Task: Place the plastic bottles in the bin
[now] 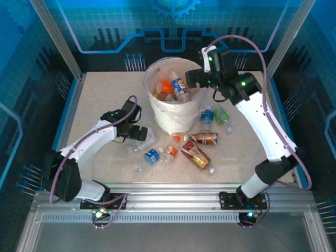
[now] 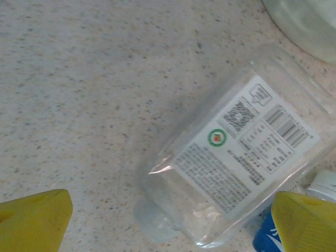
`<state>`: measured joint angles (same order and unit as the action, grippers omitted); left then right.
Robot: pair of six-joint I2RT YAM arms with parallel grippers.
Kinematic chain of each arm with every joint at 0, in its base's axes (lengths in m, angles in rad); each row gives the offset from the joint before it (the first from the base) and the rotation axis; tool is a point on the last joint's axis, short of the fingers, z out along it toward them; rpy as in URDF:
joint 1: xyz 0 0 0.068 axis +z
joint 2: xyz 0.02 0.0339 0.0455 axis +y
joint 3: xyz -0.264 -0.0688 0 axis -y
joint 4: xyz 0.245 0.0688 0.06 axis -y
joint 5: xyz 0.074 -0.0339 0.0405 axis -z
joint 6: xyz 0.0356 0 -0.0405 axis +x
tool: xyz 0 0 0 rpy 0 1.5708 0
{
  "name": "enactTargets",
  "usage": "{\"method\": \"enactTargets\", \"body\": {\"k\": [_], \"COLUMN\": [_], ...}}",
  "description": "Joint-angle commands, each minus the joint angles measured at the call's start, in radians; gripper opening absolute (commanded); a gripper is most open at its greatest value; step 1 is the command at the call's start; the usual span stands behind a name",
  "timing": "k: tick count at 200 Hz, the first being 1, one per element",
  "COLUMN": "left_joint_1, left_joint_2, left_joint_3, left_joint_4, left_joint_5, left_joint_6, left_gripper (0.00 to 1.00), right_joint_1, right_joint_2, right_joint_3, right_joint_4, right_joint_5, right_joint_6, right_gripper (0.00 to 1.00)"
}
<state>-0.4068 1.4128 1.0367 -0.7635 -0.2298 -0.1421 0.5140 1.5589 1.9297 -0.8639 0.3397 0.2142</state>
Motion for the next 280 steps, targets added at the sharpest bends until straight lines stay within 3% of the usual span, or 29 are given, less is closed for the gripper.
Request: {"method": "enactTargets", "body": {"k": [1, 56, 113, 204, 250, 266, 280], "left_joint_1": [-0.030, -0.075, -0.069, 0.135, 0.136, 0.134, 0.135], "left_joint_2": [0.050, 0.179, 0.225, 0.201, 0.137, 0.110, 0.094], "left_joint_3": [0.015, 0.046, 0.066, 0.055, 0.099, 0.108, 0.119], "left_joint_4": [-0.022, -0.031, -0.012, 0.084, 0.082, 0.076, 0.056], "left_joint_5": [0.038, 0.023, -0.049, 0.002, 0.102, 0.141, 0.108], "left_joint_6": [0.053, 0.091, 0.080, -0.039, 0.040, 0.139, 0.236], "left_gripper": [0.99, 0.99, 0.99, 0.99, 0.99, 0.99, 0.99], "right_joint_1": [-0.014, -0.017, -0.018, -0.017, -0.017, -0.018, -0.017], "right_joint_2": [-0.092, -0.210, -0.220, -0.231, -0.231, -0.232, -0.234], "right_joint_3": [-0.086, -0.197, -0.229, -0.263, -0.276, -0.282, -0.285], "right_joint_4": [0.075, 0.088, 0.086, 0.068, 0.057, 0.061, 0.063], "right_joint_5": [0.065, 0.112, 0.110, 0.124, 0.126, 0.127, 0.124], "right_joint_6": [0.043, 0.071, 0.084, 0.101, 0.112, 0.113, 0.115], "right_gripper": [1.00, 1.00, 1.00, 1.00, 1.00, 1.00, 1.00]}}
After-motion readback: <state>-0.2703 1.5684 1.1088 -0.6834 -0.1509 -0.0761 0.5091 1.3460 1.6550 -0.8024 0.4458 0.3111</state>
